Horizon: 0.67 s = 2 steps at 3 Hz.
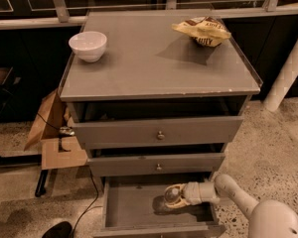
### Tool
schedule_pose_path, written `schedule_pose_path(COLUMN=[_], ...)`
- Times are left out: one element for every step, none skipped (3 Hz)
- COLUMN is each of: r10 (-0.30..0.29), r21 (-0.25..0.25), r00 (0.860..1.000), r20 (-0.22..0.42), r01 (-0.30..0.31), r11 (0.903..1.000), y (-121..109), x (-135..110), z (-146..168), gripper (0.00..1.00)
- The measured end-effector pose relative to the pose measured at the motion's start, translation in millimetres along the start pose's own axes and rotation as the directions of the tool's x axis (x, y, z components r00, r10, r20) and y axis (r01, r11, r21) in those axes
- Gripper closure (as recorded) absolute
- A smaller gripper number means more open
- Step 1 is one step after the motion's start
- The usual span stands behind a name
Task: Place water bottle into bottom drawer
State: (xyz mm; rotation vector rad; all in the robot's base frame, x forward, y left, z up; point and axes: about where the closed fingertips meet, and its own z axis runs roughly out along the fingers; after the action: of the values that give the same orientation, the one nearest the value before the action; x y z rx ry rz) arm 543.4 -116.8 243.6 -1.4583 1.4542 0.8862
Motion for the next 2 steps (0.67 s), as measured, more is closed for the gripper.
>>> schedule_pose_path(r10=[0.028,0.074], r21=[0.005,0.021], r00=[1.000,0.997], r20=[0.009,0.027], r01=[-0.028,-0.075], r11=[0.9996,0.9970], y=[-3.7,-9.4], x=[12.0,34.5], z=[3.3,6.5], gripper=[1.00,1.00])
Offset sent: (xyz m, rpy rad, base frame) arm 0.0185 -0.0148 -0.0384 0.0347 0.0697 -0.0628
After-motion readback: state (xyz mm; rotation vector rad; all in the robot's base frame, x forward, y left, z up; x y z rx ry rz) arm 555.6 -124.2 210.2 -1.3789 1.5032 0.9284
